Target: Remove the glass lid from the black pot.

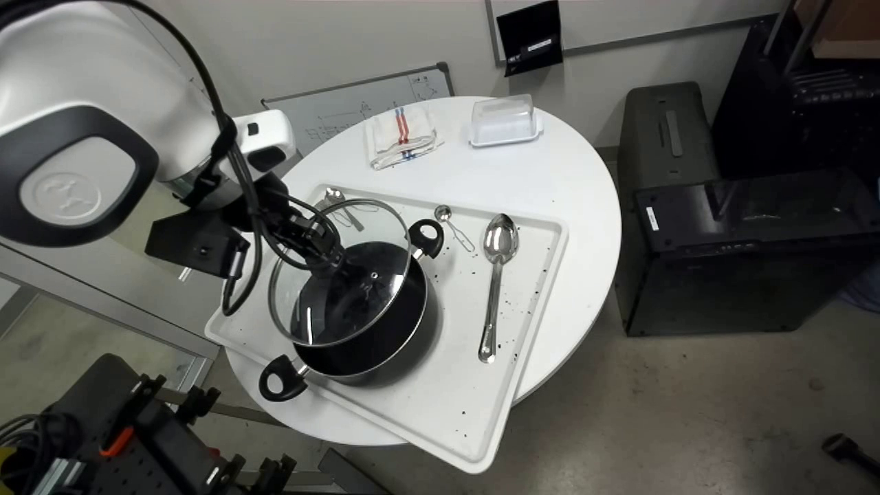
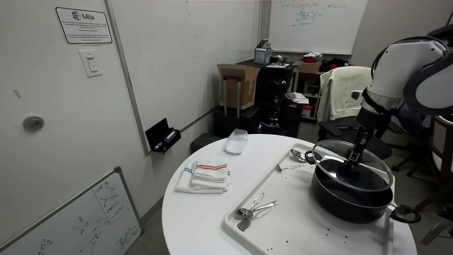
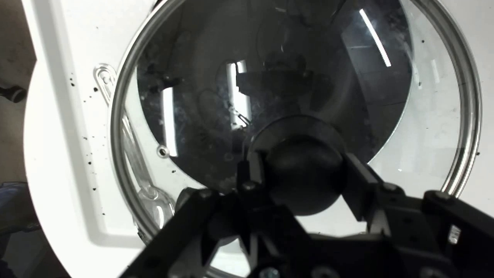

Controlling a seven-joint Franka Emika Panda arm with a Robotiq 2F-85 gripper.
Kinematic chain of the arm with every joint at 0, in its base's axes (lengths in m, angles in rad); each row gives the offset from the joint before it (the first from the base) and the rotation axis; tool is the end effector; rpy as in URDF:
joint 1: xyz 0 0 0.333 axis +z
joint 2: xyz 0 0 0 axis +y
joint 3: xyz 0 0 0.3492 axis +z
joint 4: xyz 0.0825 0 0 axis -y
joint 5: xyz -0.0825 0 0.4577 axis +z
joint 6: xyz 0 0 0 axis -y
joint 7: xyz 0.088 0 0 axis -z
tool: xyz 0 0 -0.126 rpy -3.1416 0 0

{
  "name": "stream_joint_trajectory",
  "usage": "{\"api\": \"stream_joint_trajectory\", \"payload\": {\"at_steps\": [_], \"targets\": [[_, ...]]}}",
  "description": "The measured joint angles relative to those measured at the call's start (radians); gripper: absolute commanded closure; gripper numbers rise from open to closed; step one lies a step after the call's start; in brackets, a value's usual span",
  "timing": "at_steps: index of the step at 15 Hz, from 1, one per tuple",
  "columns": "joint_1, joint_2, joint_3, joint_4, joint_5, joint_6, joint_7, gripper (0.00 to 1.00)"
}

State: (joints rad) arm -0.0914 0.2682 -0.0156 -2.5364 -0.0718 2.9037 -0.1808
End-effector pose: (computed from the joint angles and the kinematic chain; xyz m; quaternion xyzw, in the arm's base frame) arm 0.4987 -0.0501 0.1265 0.9961 0.0716 0.0472 0.0192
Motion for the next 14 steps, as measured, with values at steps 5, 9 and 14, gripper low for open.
{"api": "stream_joint_trajectory", "payload": {"at_steps": [5,9,14], "targets": [[0.039,-0.001,0.019,0.002,-0.009,-0.001,0.0,0.75],[0.082,0.003,0.036,0.013,-0.022,-0.002,0.0,0.75],[0.133,0.035,0.071,0.051,-0.035,-0.004,0.001,0.75]]}}
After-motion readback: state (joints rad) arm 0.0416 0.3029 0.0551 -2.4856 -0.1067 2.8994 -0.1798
